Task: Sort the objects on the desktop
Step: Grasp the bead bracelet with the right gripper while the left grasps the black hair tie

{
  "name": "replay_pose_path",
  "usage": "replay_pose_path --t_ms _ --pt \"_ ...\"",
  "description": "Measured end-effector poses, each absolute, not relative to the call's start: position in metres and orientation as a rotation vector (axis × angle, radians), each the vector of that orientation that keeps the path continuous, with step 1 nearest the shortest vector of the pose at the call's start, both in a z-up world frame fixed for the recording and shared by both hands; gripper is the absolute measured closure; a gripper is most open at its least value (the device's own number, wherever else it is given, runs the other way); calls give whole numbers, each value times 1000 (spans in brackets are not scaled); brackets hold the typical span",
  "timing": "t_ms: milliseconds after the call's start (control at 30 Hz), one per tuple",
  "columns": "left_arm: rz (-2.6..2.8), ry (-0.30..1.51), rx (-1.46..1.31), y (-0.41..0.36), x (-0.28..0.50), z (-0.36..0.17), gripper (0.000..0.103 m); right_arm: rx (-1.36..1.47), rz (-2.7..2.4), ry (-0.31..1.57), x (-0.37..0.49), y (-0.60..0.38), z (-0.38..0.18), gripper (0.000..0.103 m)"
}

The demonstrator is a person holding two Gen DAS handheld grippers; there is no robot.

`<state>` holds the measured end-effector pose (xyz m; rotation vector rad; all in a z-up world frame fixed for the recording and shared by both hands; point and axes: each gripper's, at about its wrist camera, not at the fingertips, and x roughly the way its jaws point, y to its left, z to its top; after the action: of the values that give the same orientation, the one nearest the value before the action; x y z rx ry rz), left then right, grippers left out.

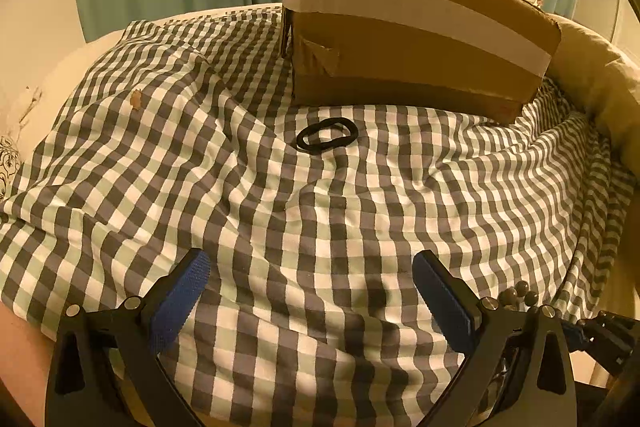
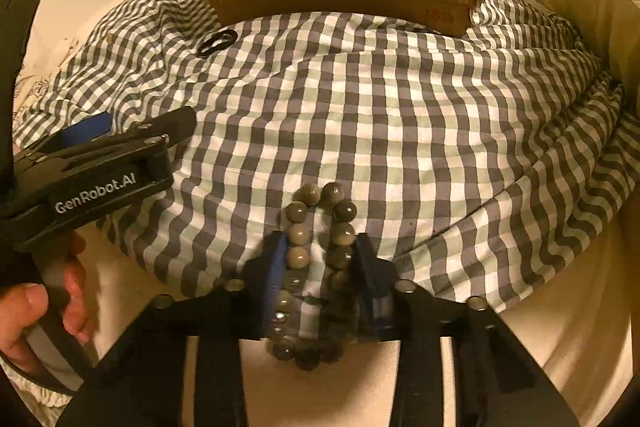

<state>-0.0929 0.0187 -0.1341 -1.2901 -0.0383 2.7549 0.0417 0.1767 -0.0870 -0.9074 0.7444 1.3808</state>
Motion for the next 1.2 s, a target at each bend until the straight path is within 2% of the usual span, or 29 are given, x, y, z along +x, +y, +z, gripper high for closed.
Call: replay_pose_path --t_ms 33,67,200,500,833,1133,1200 --pt "2755 -40 -1288 20 -92 -132 0 -905 1385 744 41 176 -85 82" --pt "2756 -46 -1285 20 -93 -131 0 -900 1391 743 41 175 -83 91" --pt "2749 -87 -1256 18 -95 -124 0 -900 1407 723 36 175 -74 91" --pt "2737 -67 -1264 25 -120 -125 0 -835 1421 805 43 186 -71 91" --pt "2720 -209 -1299 17 -164 -137 0 -772 1447 757 47 208 -50 92" --pt "2697 -106 -1288 25 -193 -147 0 -739 1450 759 53 240 -53 92" --pt "2687 -103 -1264 26 -193 -147 4 -735 1449 769 55 242 -55 92"
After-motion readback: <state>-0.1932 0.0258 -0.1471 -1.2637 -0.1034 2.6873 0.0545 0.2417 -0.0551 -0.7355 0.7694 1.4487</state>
